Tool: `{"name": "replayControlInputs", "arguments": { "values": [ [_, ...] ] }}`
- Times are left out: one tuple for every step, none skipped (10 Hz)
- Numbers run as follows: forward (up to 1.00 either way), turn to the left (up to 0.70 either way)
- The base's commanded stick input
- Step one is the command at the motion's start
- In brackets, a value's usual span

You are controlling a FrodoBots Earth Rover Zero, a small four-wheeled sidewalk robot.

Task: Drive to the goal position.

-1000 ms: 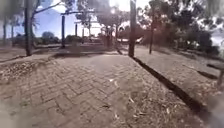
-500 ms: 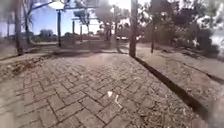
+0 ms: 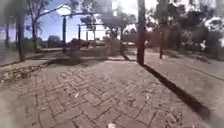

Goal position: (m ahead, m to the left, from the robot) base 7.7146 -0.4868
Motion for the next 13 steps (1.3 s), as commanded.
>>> {"name": "replayControlInputs", "arguments": {
  "values": [
    [1.0, 0.0],
    [1.0, 0.0],
    [1.0, 0.0],
    [1.0, 0.0],
    [1.0, 0.0],
    [1.0, 0.0],
    [1.0, 0.0],
    [1.0, 0.0],
    [1.0, 0.0],
    [1.0, 0.0],
    [1.0, 0.0],
    [1.0, 0.0],
    [1.0, 0.0]
  ]
}}
